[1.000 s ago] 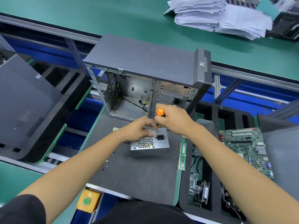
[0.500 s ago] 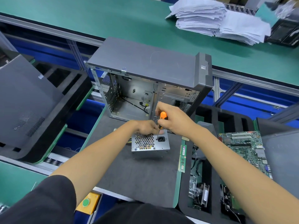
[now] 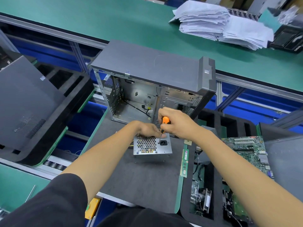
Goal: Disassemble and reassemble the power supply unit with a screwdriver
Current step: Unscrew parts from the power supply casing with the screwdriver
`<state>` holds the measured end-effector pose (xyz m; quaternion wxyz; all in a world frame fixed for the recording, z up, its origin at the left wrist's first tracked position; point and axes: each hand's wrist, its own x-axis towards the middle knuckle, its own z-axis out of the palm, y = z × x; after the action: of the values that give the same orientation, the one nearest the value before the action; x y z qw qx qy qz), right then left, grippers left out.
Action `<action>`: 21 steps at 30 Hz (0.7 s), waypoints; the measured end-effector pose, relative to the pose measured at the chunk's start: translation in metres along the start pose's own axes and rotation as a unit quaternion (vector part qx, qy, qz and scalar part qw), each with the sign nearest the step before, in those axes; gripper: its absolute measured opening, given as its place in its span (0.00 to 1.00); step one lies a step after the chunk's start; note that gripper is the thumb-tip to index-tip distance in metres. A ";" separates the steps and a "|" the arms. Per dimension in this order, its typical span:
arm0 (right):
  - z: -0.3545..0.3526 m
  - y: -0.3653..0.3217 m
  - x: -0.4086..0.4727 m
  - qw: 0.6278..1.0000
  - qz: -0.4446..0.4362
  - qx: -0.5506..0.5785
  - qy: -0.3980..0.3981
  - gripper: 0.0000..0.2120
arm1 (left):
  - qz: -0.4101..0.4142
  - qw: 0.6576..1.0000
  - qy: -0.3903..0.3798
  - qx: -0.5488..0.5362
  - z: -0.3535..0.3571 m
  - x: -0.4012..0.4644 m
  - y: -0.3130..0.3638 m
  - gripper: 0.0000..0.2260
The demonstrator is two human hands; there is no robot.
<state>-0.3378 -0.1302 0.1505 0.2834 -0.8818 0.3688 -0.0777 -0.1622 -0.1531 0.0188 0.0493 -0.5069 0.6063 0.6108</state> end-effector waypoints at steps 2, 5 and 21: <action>-0.001 0.001 0.000 1.000 0.001 0.005 -0.002 0.06 | -0.009 1.000 -0.001 0.000 -0.001 0.000 0.001 0.34; -0.004 0.001 -0.001 1.000 -0.001 0.015 -0.008 0.07 | 0.009 1.000 0.006 -0.009 -0.001 0.000 0.000 0.31; -0.013 -0.002 0.004 0.993 -0.057 -0.075 -0.066 0.15 | 0.084 0.996 0.027 -0.032 0.007 -0.001 -0.005 0.34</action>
<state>-0.3380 -0.1379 0.1624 0.2352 -0.9234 0.3032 -0.0080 -0.1621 -0.1457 0.0149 -0.0348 -0.4721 0.6282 0.6175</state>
